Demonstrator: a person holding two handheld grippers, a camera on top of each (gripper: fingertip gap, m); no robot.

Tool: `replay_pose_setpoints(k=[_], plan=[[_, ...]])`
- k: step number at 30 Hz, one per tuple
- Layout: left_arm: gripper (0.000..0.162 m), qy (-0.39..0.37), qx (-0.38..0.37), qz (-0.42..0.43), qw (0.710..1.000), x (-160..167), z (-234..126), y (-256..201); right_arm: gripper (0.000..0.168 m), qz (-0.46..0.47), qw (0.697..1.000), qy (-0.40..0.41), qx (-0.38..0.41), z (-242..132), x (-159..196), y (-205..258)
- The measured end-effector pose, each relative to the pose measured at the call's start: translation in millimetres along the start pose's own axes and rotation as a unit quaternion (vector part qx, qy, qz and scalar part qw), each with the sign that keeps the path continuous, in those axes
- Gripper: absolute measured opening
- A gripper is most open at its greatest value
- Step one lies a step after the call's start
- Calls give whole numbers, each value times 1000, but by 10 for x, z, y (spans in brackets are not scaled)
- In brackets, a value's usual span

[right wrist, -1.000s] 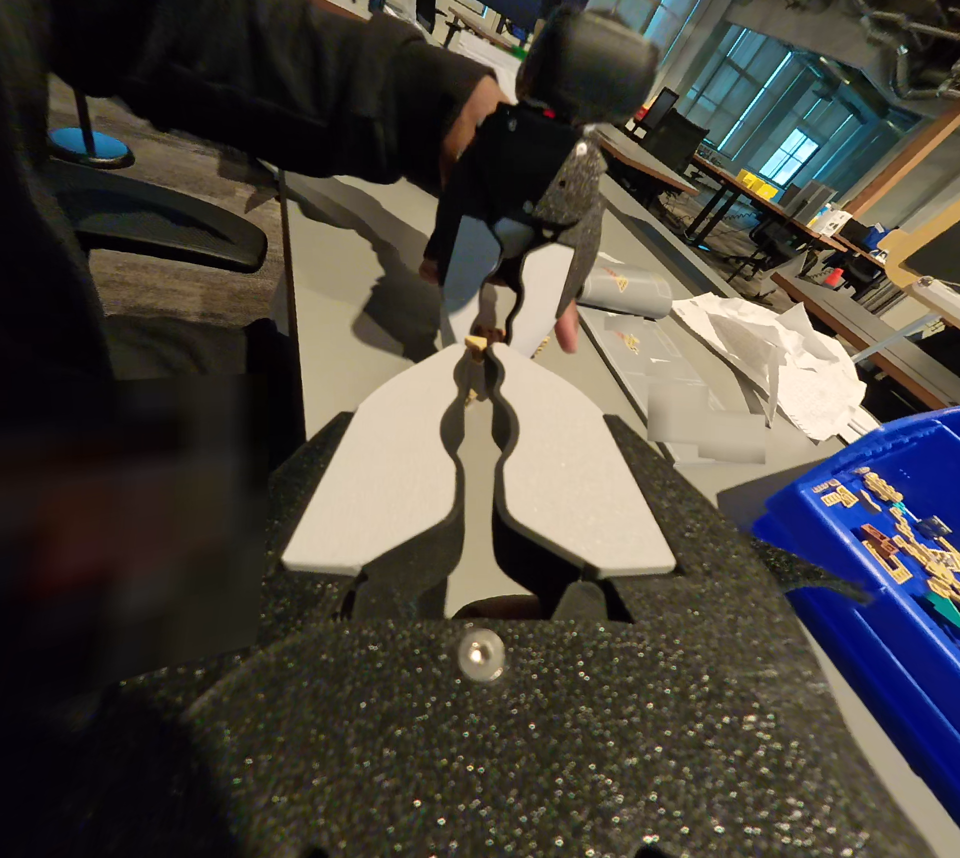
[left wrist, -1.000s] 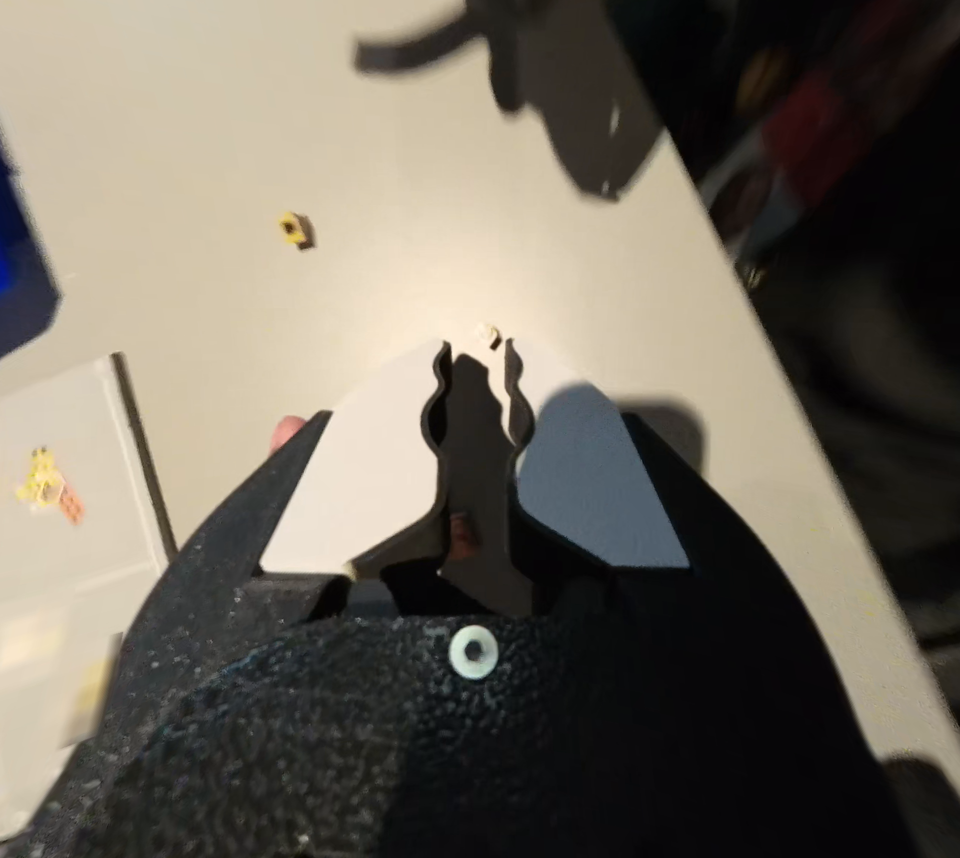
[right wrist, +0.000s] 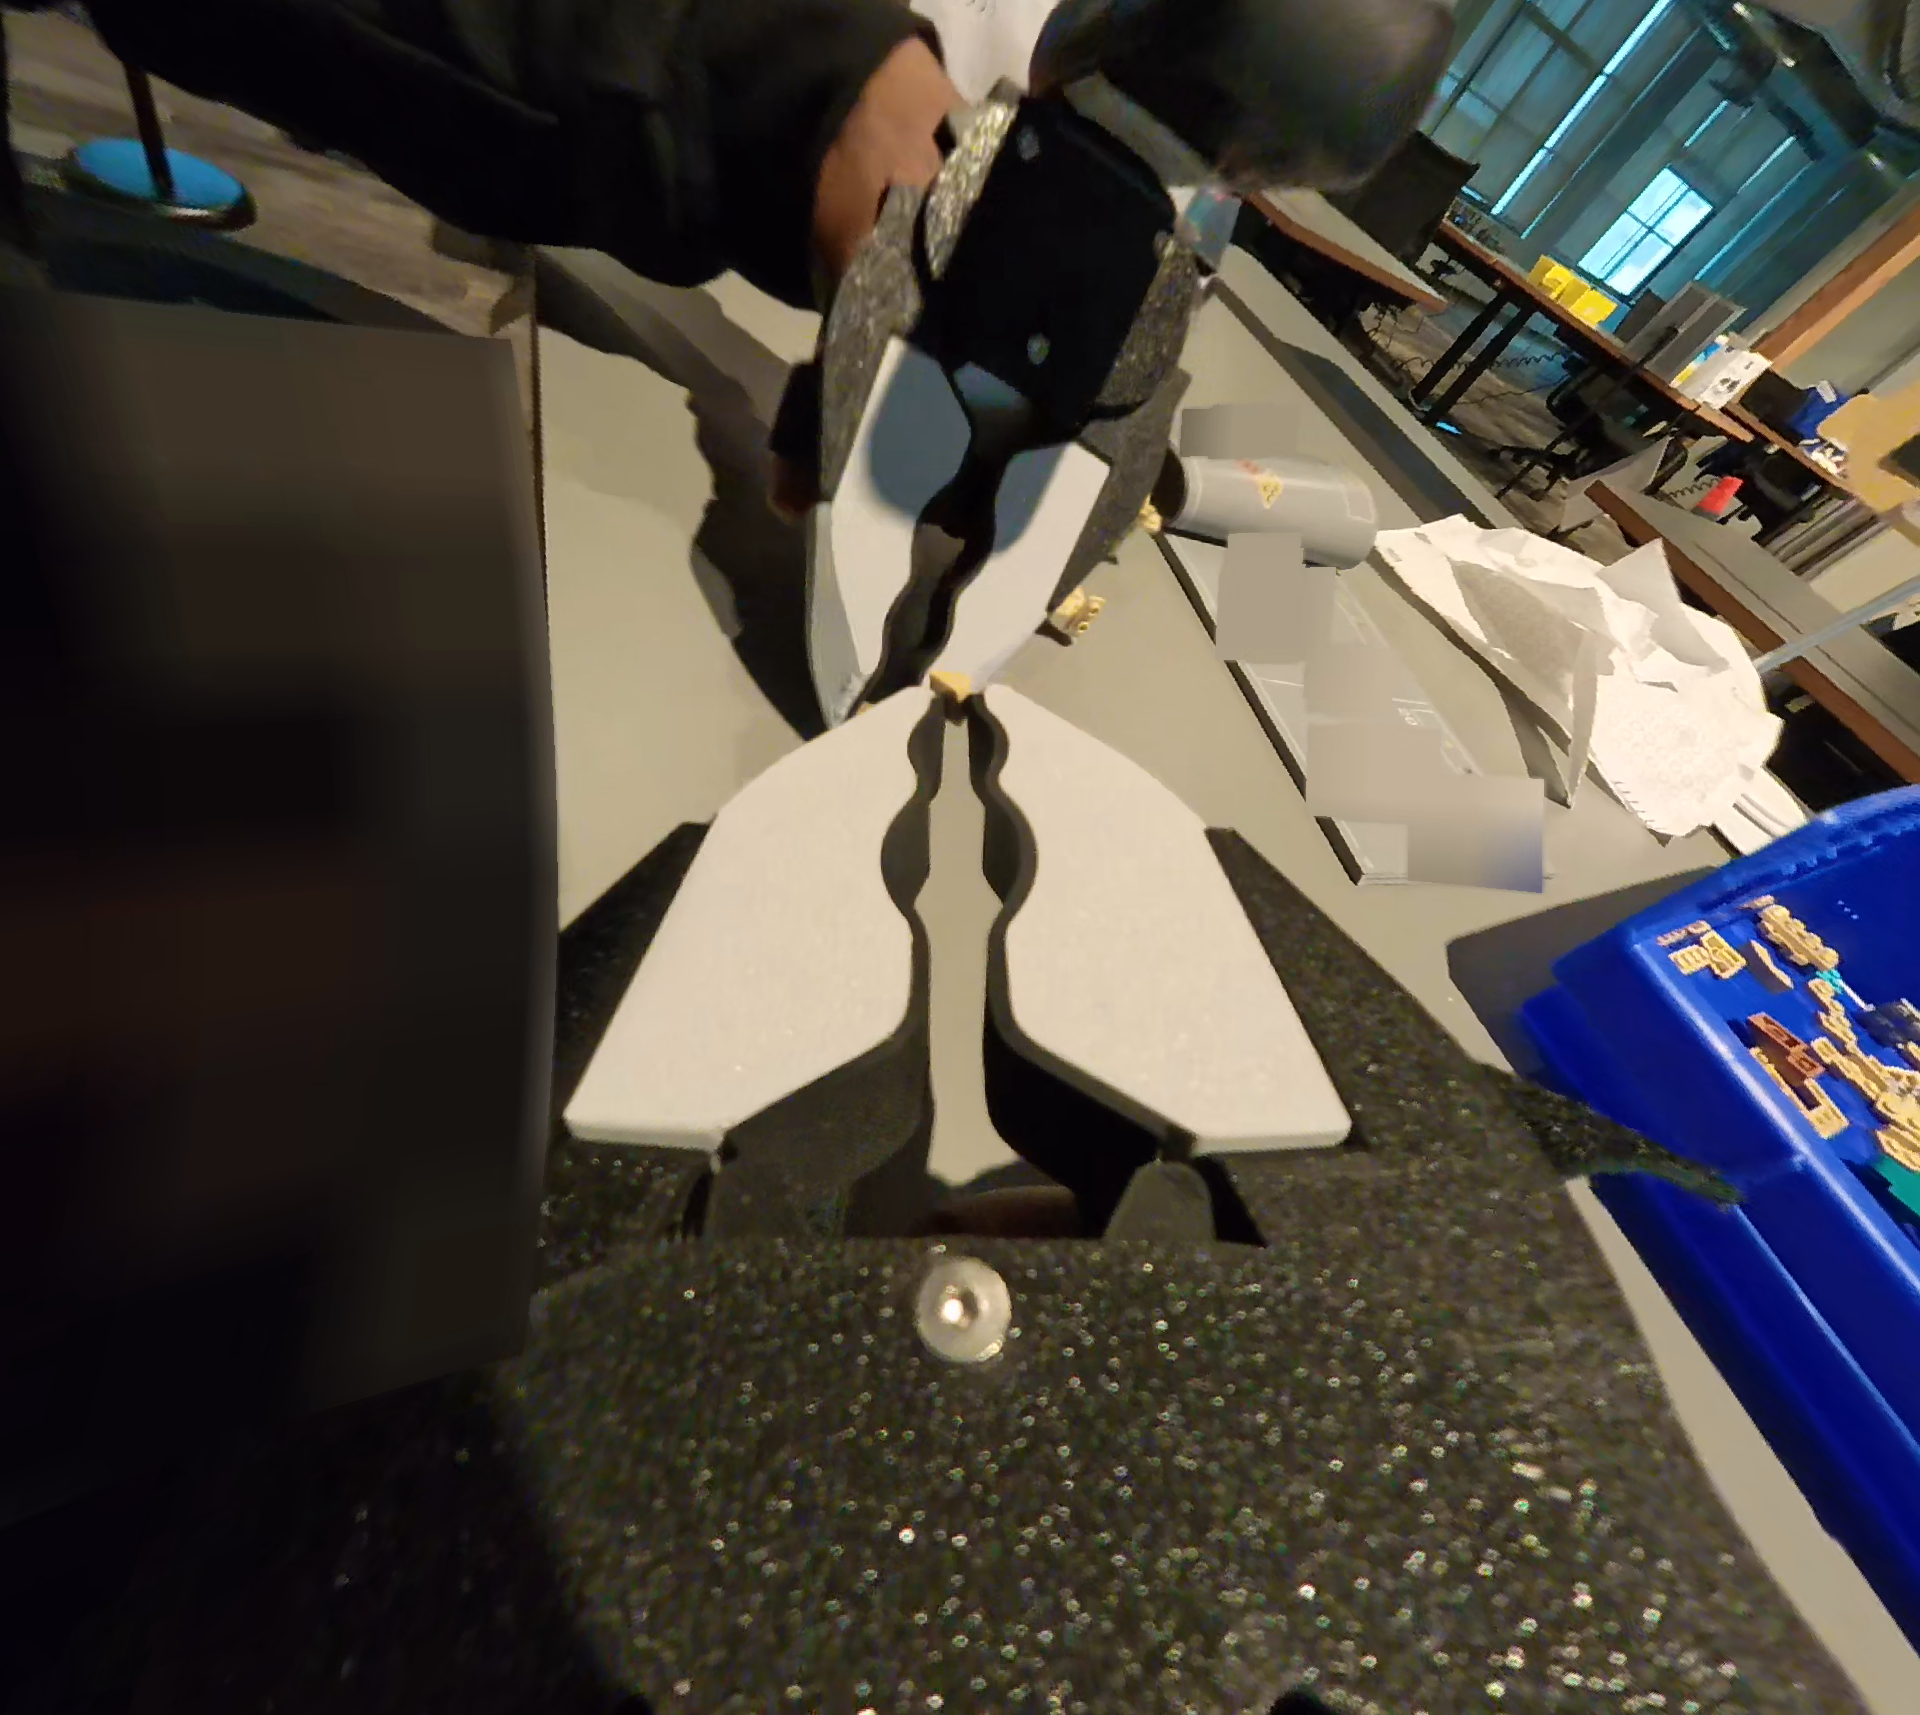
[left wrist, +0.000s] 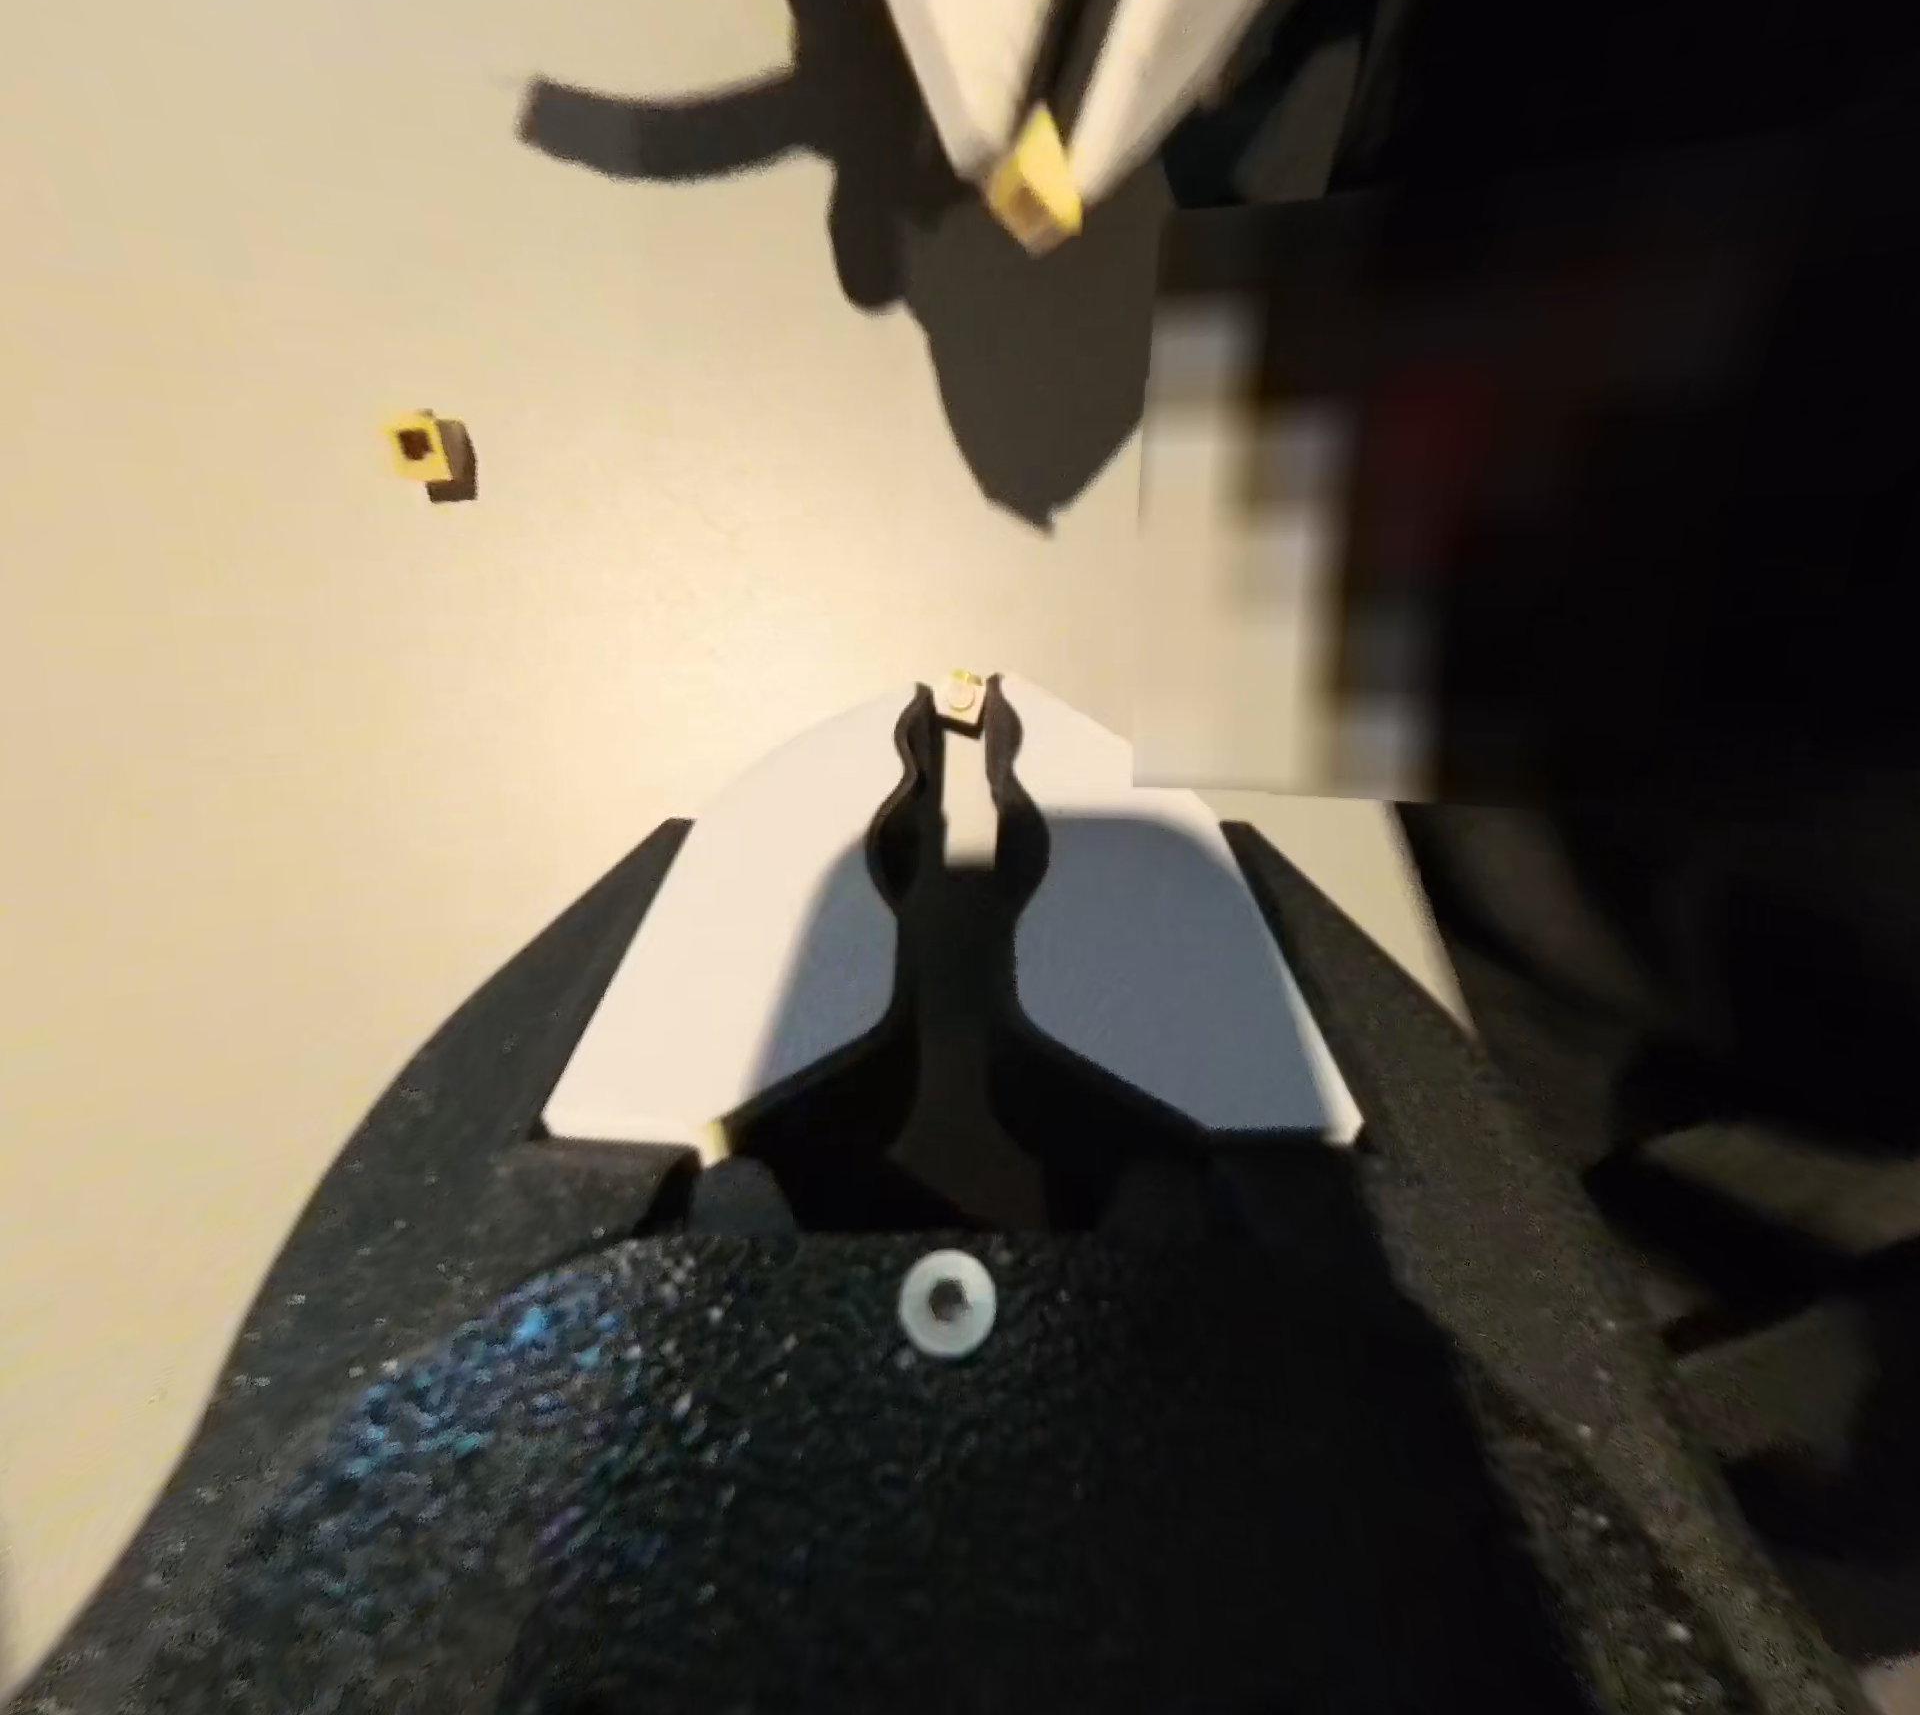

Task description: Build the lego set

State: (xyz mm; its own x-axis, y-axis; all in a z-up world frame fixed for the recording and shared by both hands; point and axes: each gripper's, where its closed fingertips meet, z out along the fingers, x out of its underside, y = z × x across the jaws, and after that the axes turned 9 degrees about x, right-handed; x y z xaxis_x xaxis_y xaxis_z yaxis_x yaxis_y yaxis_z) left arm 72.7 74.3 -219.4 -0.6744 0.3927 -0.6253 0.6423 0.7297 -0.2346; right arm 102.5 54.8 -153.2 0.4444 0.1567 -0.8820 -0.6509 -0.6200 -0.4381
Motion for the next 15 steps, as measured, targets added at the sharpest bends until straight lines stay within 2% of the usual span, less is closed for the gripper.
replay_pose_setpoints(k=[3,7,11,15], plan=[[9,-88,13,-77,993,-195,-16,-99,4,-8,1000,1,-16,13,13,29],[8,-197,54,-155,967,-408,-102,-219,4,-24,998,7,-56,21,29,91],[8,-251,98,-183,945,-483,-145,-330,4,-20,992,-3,-124,-9,-52,177],[8,-266,136,-193,935,-504,-128,-425,4,-28,985,-2,-169,-6,-110,206]])
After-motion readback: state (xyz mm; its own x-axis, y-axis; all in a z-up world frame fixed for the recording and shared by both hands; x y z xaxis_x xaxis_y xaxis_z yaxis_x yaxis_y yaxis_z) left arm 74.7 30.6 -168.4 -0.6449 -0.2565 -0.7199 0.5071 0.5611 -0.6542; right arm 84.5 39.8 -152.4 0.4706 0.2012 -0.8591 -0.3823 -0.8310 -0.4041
